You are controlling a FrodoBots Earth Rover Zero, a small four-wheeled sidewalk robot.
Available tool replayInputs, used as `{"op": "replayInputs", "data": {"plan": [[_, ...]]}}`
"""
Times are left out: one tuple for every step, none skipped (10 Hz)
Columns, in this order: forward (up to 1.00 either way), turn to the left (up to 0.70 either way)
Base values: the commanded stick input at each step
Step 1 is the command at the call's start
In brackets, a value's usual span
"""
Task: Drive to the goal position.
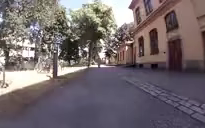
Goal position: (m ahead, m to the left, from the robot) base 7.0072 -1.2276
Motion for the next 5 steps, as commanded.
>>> {"op": "replayInputs", "data": {"plan": [[0.85, 0.00], [0.85, 0.00], [0.85, 0.00], [0.85, 0.00], [0.85, 0.00]]}}
